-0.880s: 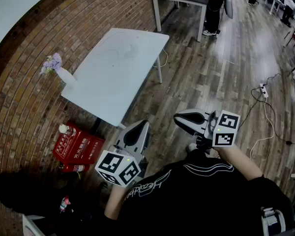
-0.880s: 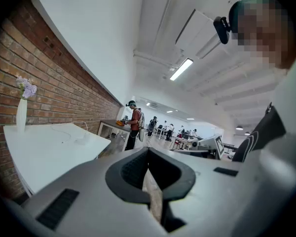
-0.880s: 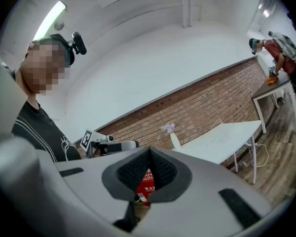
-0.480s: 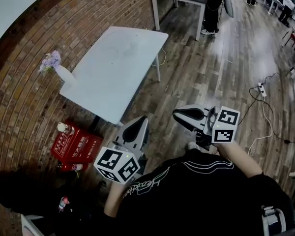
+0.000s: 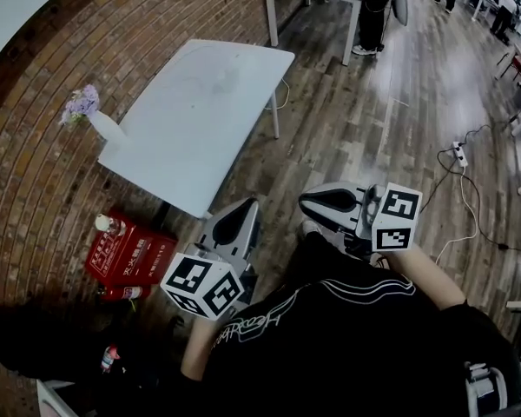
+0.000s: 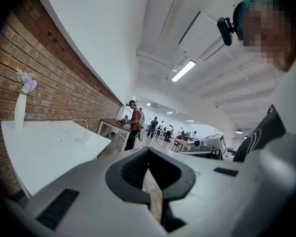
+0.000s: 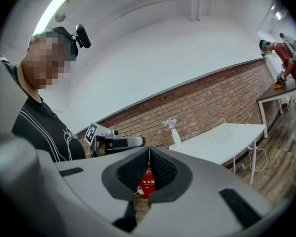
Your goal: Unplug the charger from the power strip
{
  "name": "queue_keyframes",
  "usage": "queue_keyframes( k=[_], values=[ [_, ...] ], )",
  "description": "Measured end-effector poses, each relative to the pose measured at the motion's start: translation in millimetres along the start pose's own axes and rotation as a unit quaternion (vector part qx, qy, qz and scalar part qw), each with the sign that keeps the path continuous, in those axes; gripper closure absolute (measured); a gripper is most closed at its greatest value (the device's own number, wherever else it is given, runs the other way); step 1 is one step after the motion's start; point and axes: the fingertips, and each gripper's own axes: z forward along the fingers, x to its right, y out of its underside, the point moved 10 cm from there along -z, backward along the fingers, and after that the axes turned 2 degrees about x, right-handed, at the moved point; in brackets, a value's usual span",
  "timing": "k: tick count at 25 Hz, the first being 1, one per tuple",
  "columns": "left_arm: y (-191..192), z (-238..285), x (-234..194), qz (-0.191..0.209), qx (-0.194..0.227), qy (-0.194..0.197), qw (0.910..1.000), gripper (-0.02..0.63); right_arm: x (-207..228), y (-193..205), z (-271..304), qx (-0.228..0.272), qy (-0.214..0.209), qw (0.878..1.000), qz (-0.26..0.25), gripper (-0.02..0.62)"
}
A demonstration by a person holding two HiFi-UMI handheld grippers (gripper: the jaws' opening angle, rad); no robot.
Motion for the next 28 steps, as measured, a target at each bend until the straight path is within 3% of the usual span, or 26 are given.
queue_keyframes(
  k=[12,28],
  values=[
    [-7.5,59.6,-52.3,-0.008,-0.02,-0.031,0.9993,0.601,89.7,-7.9,25.3,0.012,-0.021,0.999,0.04,0.597],
    [-45.4,271.7,-202.8,-0.076,-0.066,-0.103,0.9895,0.602,364.9,-68.3,77.3,-0.002,-0.041,0.994,0.1,0.597]
  ],
)
